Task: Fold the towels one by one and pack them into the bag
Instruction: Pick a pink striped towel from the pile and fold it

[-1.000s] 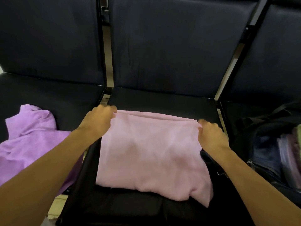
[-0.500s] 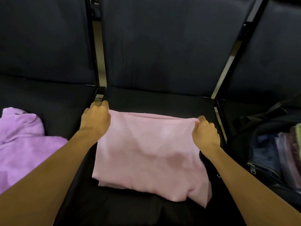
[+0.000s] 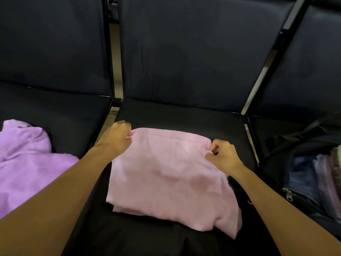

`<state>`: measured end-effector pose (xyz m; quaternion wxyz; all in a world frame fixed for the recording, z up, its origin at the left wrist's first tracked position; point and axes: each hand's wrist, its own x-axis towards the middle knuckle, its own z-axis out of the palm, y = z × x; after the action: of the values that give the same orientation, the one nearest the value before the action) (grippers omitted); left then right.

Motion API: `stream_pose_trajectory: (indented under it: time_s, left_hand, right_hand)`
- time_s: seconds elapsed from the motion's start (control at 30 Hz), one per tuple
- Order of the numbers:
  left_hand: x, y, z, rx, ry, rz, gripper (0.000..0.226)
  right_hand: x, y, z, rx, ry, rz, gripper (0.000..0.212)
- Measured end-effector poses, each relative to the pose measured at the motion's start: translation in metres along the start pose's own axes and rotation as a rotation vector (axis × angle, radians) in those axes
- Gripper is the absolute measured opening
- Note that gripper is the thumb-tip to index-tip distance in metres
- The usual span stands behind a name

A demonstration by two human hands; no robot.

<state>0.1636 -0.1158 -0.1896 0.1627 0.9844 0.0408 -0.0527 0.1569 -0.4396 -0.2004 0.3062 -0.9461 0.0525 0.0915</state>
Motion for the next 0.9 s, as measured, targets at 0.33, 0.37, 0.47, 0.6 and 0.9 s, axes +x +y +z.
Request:
stream_pose_trajectory:
  time_s: [0.33, 0.37, 0.47, 0.6, 0.9]
  left_hand:
    - [-0.005, -0.002, -0.027, -0.079, 0.095, -0.121, 0.014]
    - [-0.007, -0.001, -0.031, -0.089, 0.122, -0.119, 0.013]
    - [-0.018, 0.006, -0.047, -0.135, 0.209, -0.086, 0.010]
    - [-0.042, 0.012, -0.069, -0.151, 0.347, -0.050, 0.009]
    - [-0.105, 0.022, -0.111, -0.257, 0.712, 0.036, 0.010]
  right_hand:
    - [-0.014, -0.008, -0.032, -0.031, 0.193, -0.106, 0.016]
    - [-0.016, -0.009, -0.035, -0.025, 0.198, -0.126, 0.017]
    - [-0.025, -0.016, -0.046, 0.018, 0.207, -0.209, 0.019]
    - [-0.037, -0.022, -0.057, 0.179, 0.266, -0.268, 0.019]
    - [-0.079, -0.037, -0.084, 0.664, 0.385, -0.313, 0.031]
